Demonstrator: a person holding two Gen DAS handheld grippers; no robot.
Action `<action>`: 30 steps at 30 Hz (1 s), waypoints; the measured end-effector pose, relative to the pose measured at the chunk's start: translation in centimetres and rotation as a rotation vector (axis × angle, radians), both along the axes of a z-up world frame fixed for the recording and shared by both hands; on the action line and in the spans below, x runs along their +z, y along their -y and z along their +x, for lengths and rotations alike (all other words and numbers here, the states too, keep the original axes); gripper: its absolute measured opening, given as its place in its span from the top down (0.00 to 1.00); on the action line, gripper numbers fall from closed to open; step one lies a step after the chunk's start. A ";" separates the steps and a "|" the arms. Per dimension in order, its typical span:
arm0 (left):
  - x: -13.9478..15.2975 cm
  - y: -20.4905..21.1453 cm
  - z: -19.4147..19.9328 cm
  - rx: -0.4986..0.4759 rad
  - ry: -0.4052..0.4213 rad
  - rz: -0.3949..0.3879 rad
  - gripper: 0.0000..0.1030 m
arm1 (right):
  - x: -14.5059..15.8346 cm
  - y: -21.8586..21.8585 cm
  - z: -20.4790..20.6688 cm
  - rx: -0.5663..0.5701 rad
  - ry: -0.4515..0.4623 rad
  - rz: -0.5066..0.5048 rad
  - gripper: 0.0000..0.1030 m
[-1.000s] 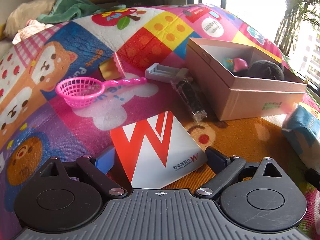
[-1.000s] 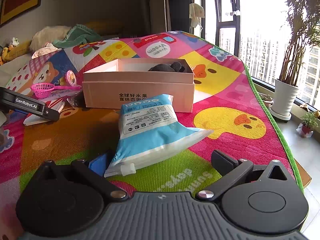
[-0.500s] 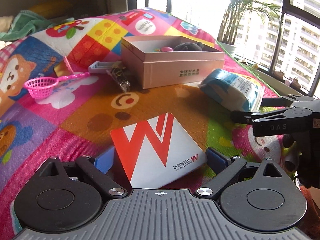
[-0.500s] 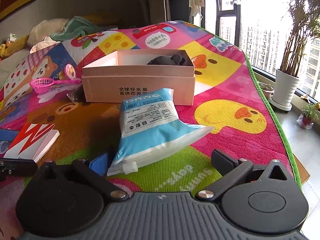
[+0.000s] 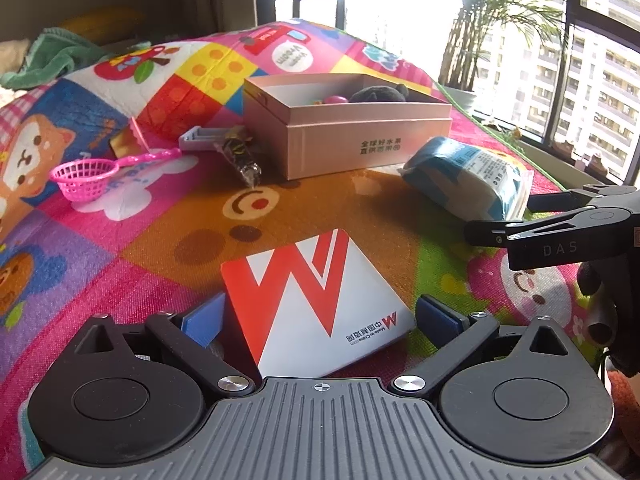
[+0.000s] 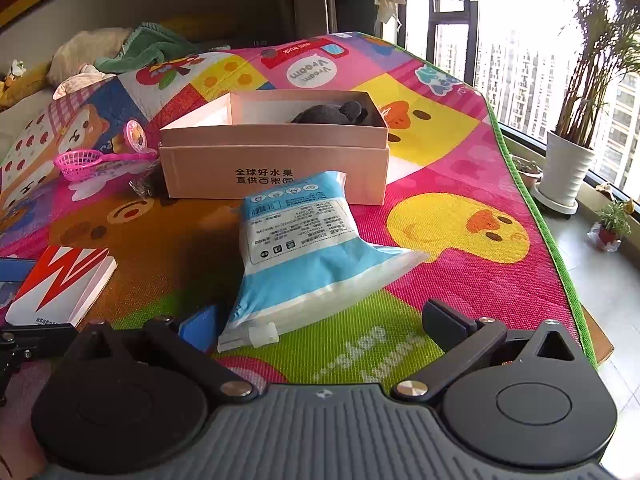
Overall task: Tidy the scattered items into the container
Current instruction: 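Carry the wipes pack toward the white box with the right tool, then lower the wipes pack toward the box with right tool while left tool grasps W card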
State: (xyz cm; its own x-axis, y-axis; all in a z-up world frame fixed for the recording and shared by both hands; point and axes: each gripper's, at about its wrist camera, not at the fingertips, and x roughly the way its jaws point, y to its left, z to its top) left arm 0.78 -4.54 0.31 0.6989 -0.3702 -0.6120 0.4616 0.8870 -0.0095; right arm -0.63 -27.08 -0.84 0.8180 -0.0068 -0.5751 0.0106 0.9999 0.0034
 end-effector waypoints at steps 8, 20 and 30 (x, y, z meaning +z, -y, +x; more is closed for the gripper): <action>0.0 0.0 0.0 0.002 0.001 -0.004 0.01 | 1.1 0.3 -0.4 0.050 0.037 -0.002 0.00; -0.1 -0.2 0.0 0.008 0.003 -0.012 0.00 | 3.2 -0.9 6.1 0.139 -0.016 -0.020 0.27; -0.1 -0.4 -0.1 0.010 0.003 -0.030 0.00 | 2.3 -1.1 2.0 0.152 -0.085 0.023 0.45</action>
